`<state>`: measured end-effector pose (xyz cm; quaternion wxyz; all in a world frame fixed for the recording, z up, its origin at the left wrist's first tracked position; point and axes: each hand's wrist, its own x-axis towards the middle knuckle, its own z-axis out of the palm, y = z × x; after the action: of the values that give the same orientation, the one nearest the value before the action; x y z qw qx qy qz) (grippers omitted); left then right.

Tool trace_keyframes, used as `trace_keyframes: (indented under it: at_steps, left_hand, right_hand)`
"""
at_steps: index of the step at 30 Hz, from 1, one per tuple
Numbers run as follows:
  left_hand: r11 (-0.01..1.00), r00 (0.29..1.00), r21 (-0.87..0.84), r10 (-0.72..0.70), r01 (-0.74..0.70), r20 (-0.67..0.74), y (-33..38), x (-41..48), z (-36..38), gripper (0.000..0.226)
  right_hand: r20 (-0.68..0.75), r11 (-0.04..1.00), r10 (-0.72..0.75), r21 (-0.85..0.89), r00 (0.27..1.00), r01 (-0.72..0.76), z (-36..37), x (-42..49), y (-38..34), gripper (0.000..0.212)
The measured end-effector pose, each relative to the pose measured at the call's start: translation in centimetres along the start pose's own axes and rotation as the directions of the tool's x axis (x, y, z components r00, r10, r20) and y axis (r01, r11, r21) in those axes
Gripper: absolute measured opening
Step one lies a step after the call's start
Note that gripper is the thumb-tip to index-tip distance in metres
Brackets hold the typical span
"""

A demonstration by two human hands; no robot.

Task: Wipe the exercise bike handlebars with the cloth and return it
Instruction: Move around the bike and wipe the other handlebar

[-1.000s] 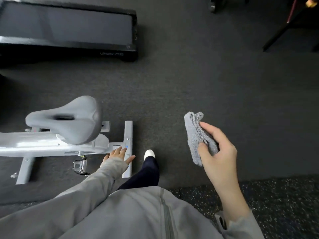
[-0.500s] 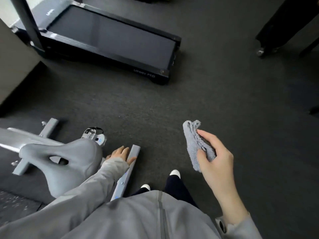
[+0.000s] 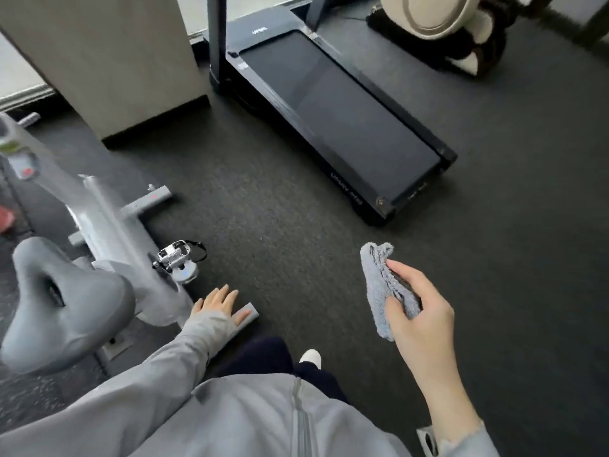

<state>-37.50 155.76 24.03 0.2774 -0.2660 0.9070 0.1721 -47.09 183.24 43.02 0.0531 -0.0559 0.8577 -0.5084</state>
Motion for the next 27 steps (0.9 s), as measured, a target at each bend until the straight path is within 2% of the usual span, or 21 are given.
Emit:
trace_keyframes:
  at_steps: [7, 17, 23, 27]
  left_hand:
    - [0.979, 0.981, -0.058, -0.194, 0.194, 0.014, 2.1, 1.8, -1.7, 0.068]
    - [0.911, 0.95, -0.272, -0.306, 0.31, 0.057, 3.0, 11.9, -6.2, 0.066]
    - [0.855, 0.918, -0.35, -0.396, 0.383, 0.039, 0.2, 16.6, -11.4, 0.067]
    - [0.787, 0.868, -0.399, -0.494, 0.471, 0.052, -1.7, 16.9, -12.9, 0.066]
  right_hand:
    - [0.147, 0.995, -0.104, 0.013, 0.984, 0.104, 0.0, 8.5, -0.7, 0.049]
    - [0.278, 0.991, -0.136, 0.027, 0.951, 0.134, 6.2, 21.1, -4.4, 0.05]
    - [0.375, 0.971, -0.236, 0.05, 0.896, 0.234, 12.5, 28.1, -8.4, 0.052]
    - [0.496, 0.959, -0.279, 0.099, 0.823, 0.265, 17.1, 31.2, -10.9, 0.051]
